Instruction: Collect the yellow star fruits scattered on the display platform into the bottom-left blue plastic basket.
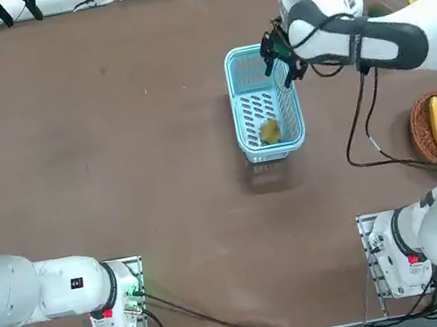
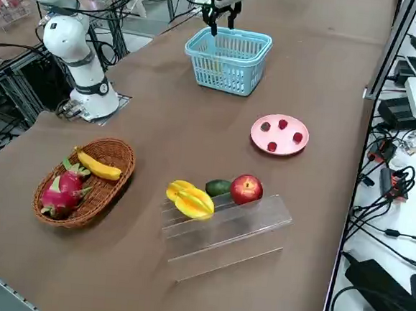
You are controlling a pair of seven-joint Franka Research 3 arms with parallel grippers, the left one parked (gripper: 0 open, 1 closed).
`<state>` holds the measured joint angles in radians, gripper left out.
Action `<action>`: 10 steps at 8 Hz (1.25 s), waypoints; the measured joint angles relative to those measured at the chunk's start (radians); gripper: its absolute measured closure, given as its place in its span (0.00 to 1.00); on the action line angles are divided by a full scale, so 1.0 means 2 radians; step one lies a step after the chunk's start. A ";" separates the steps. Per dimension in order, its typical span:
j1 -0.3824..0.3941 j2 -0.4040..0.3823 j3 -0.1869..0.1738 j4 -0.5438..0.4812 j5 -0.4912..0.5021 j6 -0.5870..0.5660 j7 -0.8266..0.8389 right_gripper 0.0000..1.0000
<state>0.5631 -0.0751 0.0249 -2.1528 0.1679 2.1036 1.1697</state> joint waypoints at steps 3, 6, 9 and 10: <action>-0.080 -0.011 -0.019 0.069 -0.070 -0.111 -0.089 0.00; -0.253 -0.003 -0.037 0.091 -0.083 -0.124 -0.350 0.00; -0.401 0.055 -0.041 0.134 -0.088 -0.122 -0.577 0.00; -0.437 0.087 -0.041 0.164 -0.090 -0.117 -0.627 0.00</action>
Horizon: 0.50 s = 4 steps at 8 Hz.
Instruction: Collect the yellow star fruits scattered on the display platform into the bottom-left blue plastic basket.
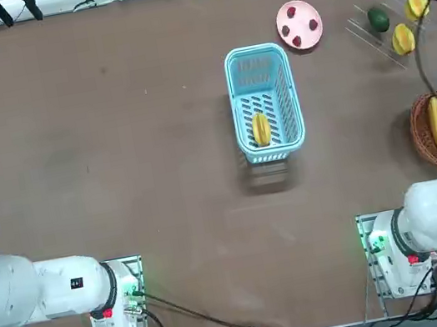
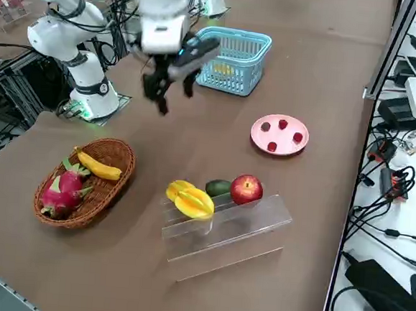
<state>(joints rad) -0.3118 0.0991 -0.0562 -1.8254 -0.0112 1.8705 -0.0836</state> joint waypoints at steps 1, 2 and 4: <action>-0.029 0.039 0.000 0.033 0.000 0.017 -0.032 0.00; -0.047 0.079 0.001 0.062 -0.002 0.042 -0.047 0.00; -0.068 0.146 0.002 0.094 -0.010 0.104 -0.074 0.00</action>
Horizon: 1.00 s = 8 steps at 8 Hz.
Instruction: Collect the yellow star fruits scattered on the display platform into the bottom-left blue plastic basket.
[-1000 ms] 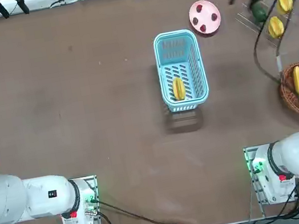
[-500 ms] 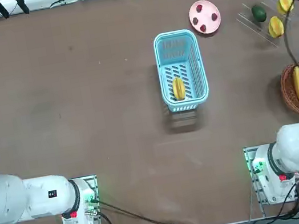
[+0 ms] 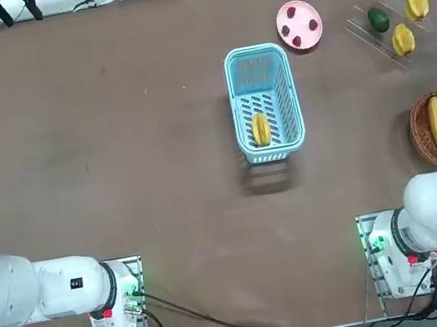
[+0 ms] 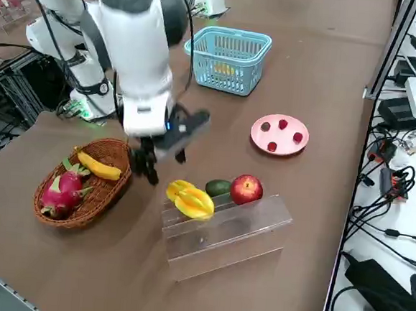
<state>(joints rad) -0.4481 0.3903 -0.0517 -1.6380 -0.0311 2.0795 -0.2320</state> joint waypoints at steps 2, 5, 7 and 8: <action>-0.021 0.032 0.003 0.008 0.024 0.033 -0.034 0.00; -0.024 0.035 0.010 0.015 0.065 0.042 -0.041 0.00; -0.023 0.039 0.013 0.015 0.083 0.062 -0.041 0.00; -0.023 0.044 0.014 0.015 0.085 0.070 -0.041 0.00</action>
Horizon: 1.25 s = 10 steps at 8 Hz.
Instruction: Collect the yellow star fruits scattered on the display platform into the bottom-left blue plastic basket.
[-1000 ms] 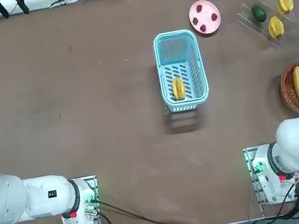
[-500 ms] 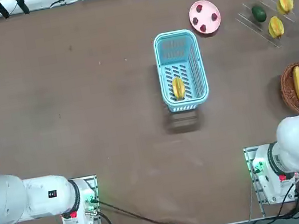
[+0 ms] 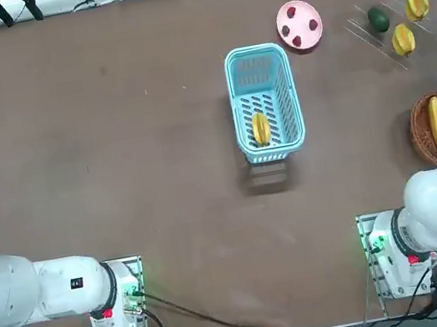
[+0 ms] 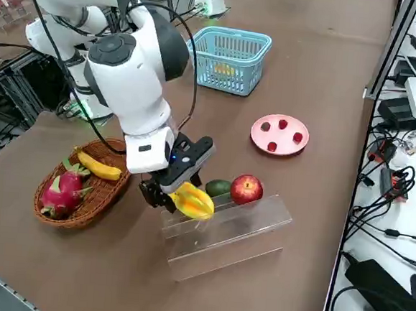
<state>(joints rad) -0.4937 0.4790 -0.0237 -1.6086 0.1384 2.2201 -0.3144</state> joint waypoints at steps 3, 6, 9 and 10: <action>0.000 0.013 0.001 -0.002 0.002 0.008 0.003 0.02; 0.005 0.014 0.004 -0.006 0.003 0.011 0.015 0.03; 0.005 0.014 0.003 -0.014 0.003 0.012 0.015 0.03; 0.005 0.014 0.003 -0.017 0.003 0.012 0.015 0.04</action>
<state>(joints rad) -0.4847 0.5075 -0.0173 -1.6431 0.1441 2.2447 -0.2837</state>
